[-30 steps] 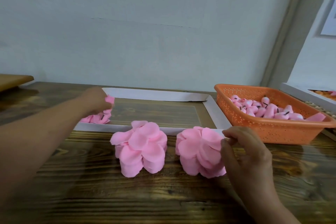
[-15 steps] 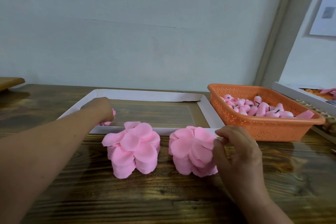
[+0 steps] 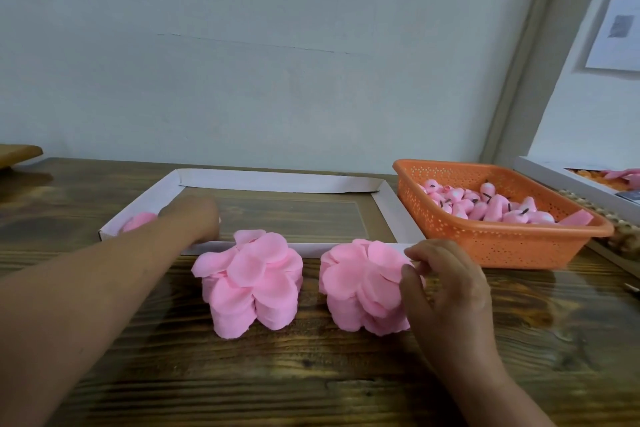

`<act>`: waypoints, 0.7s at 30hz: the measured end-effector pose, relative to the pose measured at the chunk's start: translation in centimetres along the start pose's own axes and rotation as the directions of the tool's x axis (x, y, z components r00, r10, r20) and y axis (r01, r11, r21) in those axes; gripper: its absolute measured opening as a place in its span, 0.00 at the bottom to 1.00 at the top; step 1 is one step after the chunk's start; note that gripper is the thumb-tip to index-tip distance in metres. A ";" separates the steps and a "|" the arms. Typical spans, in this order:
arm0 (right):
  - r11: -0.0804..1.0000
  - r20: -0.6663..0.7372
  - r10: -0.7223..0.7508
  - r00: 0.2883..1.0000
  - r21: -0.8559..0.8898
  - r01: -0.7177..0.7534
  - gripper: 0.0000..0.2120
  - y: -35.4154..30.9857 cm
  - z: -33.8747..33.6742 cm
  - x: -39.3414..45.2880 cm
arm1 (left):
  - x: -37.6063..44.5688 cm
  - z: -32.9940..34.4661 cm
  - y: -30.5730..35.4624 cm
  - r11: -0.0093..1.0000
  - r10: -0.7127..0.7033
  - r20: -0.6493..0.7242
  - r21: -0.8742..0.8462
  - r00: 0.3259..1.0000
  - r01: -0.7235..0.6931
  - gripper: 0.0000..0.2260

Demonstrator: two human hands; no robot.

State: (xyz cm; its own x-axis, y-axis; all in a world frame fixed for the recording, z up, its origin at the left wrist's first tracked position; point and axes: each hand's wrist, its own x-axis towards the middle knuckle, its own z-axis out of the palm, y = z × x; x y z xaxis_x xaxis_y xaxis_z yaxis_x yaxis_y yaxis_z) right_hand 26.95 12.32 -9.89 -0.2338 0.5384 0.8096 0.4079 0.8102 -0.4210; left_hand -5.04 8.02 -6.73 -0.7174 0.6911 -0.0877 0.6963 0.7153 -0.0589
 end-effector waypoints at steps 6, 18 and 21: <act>0.999 0.002 -0.016 1.000 0.030 0.016 0.06 -0.8 -0.3 0.4 | 0.6 0.2 -0.6 0.999 0.051 0.028 0.009 0.998 -0.052 0.08; 0.813 0.449 0.450 0.772 -0.563 -0.148 0.12 10.5 -5.1 17.0 | -4.4 -3.8 1.6 0.761 0.582 0.026 -0.371 0.813 -0.533 0.20; 0.753 0.592 0.581 0.558 -0.652 -0.092 0.15 12.8 -4.5 17.4 | -5.0 -3.6 2.8 0.765 0.635 0.110 -0.230 0.765 -0.602 0.20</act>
State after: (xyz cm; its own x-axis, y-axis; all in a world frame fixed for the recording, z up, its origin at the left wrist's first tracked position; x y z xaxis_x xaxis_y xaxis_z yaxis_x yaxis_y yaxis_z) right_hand 32.08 31.02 0.62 -0.4164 0.9085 -0.0351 0.9038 0.4094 -0.1245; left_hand 0.41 6.95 -2.90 -0.1045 0.9713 -0.2137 0.9592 0.1552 0.2365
